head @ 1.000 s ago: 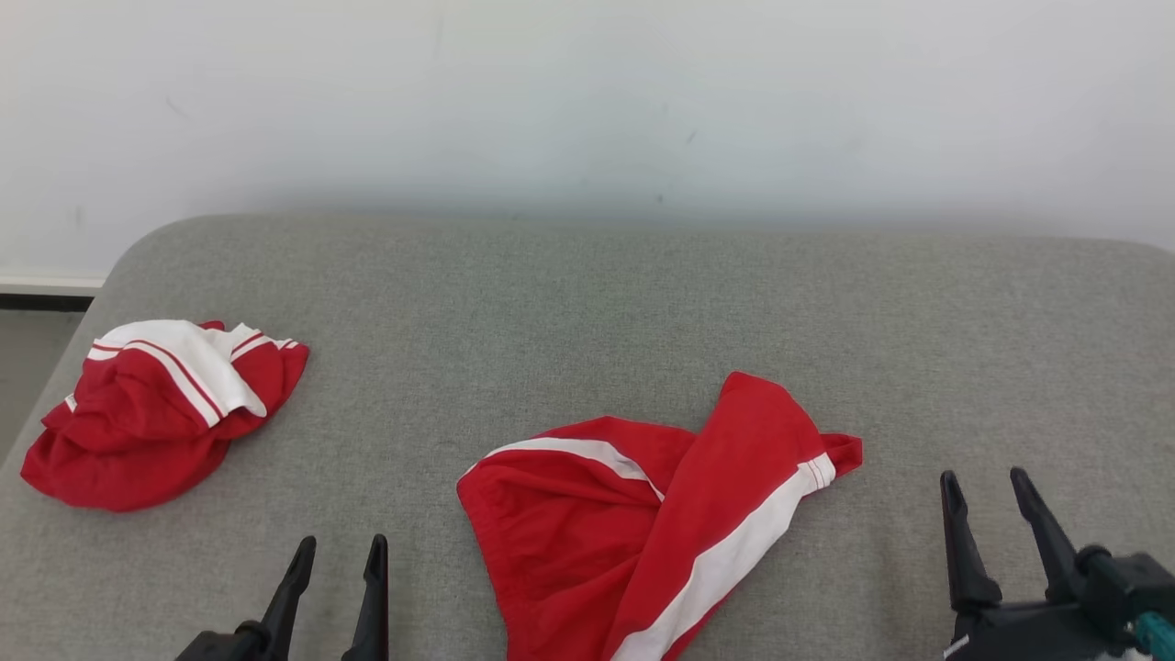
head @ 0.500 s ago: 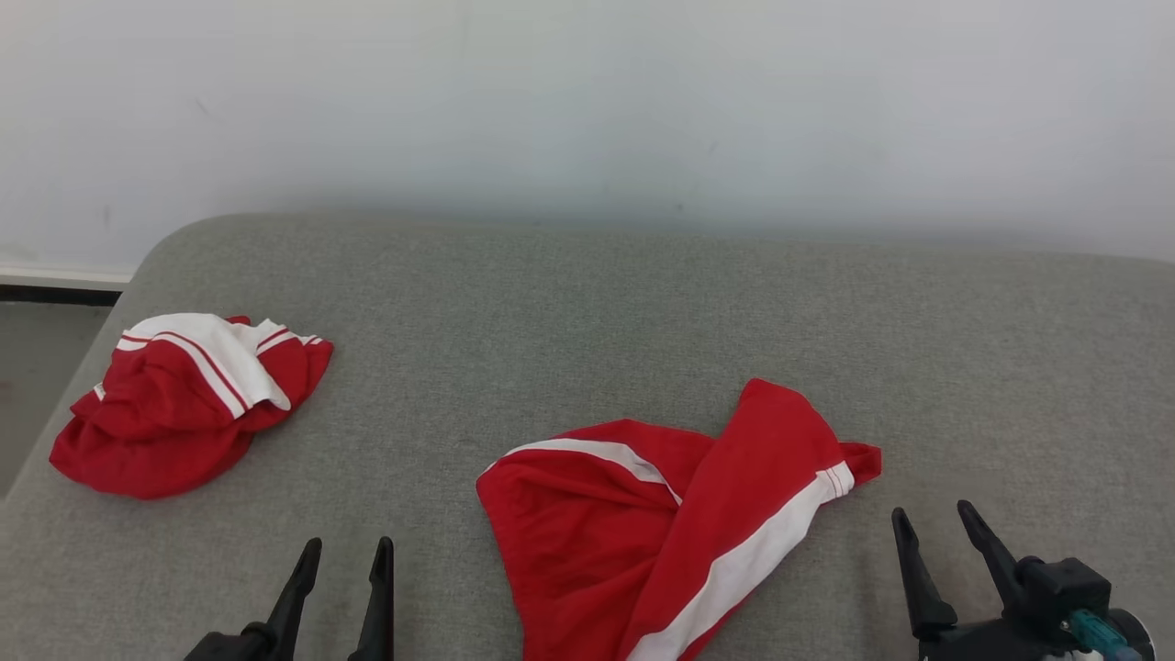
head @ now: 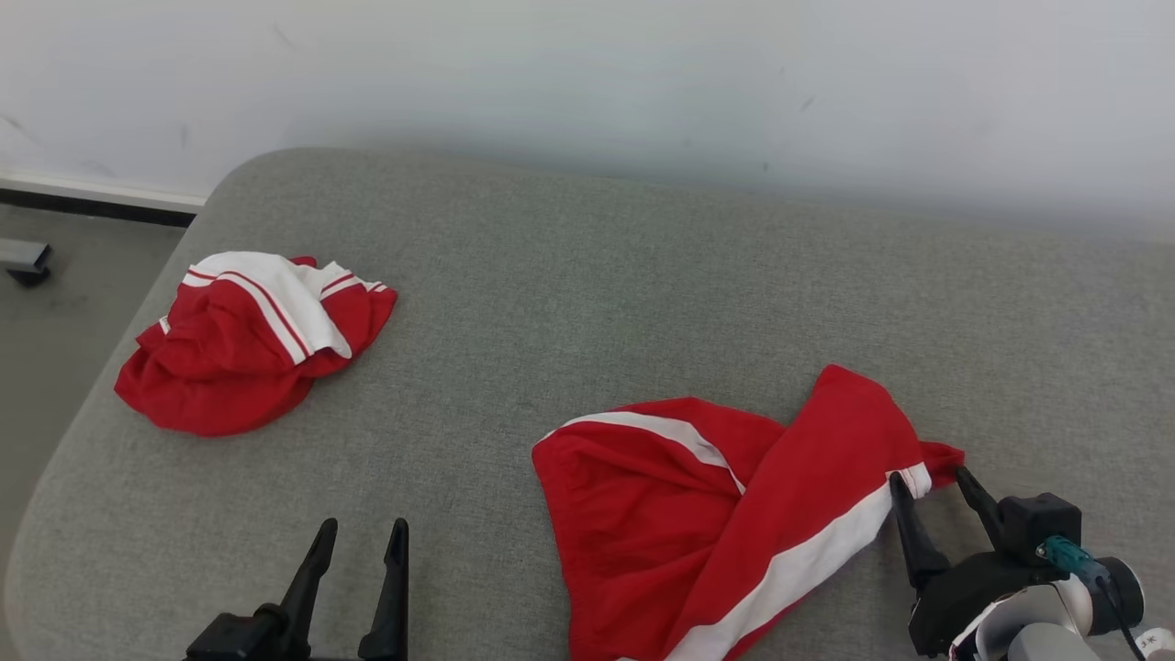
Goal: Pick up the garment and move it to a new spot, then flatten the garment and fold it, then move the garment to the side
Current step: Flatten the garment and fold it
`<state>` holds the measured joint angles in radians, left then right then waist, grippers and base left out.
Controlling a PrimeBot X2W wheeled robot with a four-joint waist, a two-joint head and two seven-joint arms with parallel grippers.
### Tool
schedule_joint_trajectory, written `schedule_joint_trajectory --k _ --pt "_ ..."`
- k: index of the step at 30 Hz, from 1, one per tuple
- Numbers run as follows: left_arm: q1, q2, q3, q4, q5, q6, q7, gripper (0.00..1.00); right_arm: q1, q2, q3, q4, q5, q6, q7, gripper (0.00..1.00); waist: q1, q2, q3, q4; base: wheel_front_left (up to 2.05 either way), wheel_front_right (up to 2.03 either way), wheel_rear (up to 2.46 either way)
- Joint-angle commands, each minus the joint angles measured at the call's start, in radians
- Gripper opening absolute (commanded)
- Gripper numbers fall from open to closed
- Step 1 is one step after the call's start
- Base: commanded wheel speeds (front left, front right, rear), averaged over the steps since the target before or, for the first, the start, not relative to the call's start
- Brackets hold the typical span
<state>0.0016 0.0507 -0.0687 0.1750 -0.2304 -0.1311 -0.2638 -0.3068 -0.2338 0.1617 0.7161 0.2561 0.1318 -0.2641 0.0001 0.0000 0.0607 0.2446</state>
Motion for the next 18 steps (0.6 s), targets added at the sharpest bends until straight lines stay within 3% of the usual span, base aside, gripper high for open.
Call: schedule_joint_trajectory --k 1,2,3,4,11,18 --pt "-0.016 0.000 -0.003 0.000 -0.005 0.002 -0.001 1.00 -0.015 -0.005 -0.003 0.021 0.002 -0.002 0.000 0.97 -0.0001 0.0000 0.028 0.029 0.00 0.00 0.00" --pt "-0.019 0.000 -0.006 0.001 -0.005 0.002 -0.001 1.00 -0.021 -0.005 -0.005 0.035 0.006 -0.002 0.000 0.81 -0.0001 0.0000 0.031 0.034 0.00 0.00 0.00" --pt "-0.020 0.000 -0.006 0.001 -0.006 0.002 -0.001 1.00 -0.027 -0.004 -0.003 0.046 0.009 -0.002 0.000 0.48 -0.0001 0.0000 0.034 0.037 0.00 0.00 0.00" --pt "-0.021 0.000 -0.006 0.001 -0.007 0.002 -0.001 1.00 -0.031 -0.005 -0.003 0.053 0.009 -0.002 0.000 0.00 -0.0001 0.0000 0.036 0.039 0.00 0.00 0.00" --pt "-0.008 0.000 0.004 0.002 -0.016 0.002 -0.001 1.00 0.015 0.007 -0.007 0.005 0.028 -0.002 0.000 0.00 -0.0001 0.0000 0.027 0.016 0.00 0.00 0.00" --pt "0.015 0.000 0.011 0.002 -0.019 0.002 -0.001 1.00 0.121 0.005 -0.021 -0.173 0.046 -0.002 0.000 0.00 -0.0001 0.0000 -0.007 -0.046 0.00 0.00 0.00"
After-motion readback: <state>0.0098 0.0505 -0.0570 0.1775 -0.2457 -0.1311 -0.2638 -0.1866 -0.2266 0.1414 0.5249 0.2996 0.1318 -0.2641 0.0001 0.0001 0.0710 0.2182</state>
